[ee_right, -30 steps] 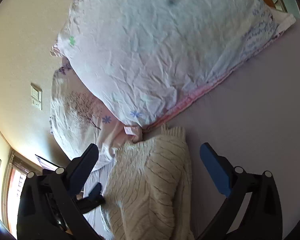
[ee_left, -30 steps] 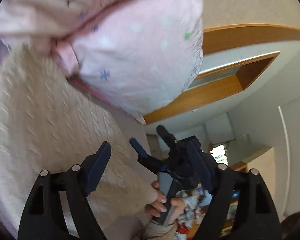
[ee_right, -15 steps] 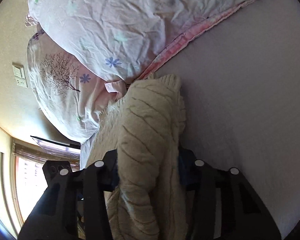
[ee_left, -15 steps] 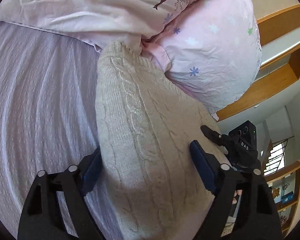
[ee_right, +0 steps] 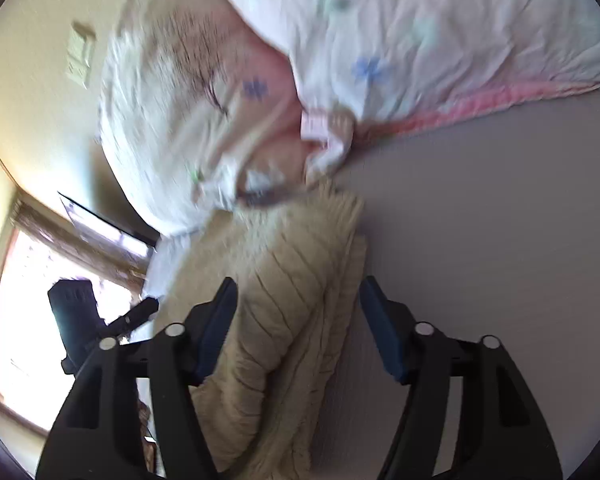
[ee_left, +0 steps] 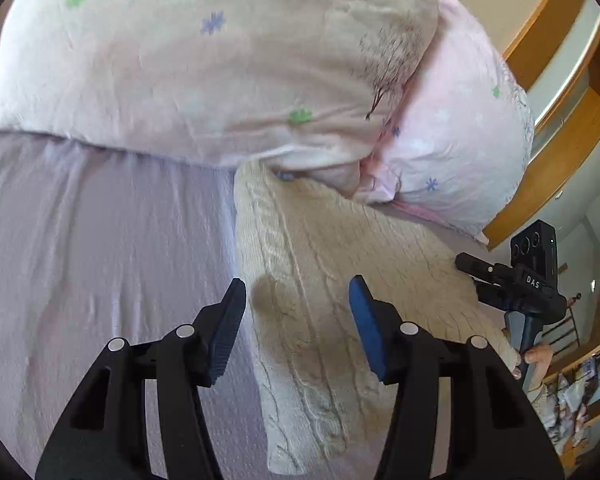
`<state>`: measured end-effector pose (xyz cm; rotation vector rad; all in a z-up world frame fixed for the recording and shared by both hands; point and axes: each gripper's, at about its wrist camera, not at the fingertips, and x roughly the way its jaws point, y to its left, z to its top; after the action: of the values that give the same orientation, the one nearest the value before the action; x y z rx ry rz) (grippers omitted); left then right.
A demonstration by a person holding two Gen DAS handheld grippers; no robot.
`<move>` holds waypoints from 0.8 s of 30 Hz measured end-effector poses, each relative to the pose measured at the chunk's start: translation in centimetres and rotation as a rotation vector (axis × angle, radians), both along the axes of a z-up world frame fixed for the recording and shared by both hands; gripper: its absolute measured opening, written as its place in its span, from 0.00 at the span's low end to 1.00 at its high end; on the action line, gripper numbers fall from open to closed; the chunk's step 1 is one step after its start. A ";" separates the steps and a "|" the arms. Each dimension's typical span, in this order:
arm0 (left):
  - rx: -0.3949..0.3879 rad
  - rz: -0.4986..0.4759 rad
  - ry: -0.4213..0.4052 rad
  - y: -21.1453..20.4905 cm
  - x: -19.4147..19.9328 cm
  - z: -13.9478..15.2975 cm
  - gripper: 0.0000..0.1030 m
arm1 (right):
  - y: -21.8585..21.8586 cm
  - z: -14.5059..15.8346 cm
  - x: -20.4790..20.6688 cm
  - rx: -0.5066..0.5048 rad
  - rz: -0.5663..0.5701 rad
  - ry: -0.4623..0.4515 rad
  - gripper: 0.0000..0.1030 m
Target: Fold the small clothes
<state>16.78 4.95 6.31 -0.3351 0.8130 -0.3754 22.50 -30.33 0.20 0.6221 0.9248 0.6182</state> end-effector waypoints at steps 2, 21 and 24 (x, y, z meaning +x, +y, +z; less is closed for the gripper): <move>0.001 -0.014 -0.078 -0.7 -1.7 1.3 0.61 | -0.3 0.0 -0.3 0.052 0.017 -0.008 0.64; 0.132 -0.082 -0.137 -3.8 -8.7 -0.3 0.83 | 0.0 3.0 -1.2 -0.312 -0.285 -0.168 0.73; 0.284 0.087 -0.200 -2.0 -12.0 -0.3 0.99 | -1.3 6.1 -5.0 -0.232 -0.344 -0.243 0.98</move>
<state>4.76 2.96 6.02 -0.0656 0.6420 -0.2040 17.51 -31.66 6.28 0.4704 0.6312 0.2653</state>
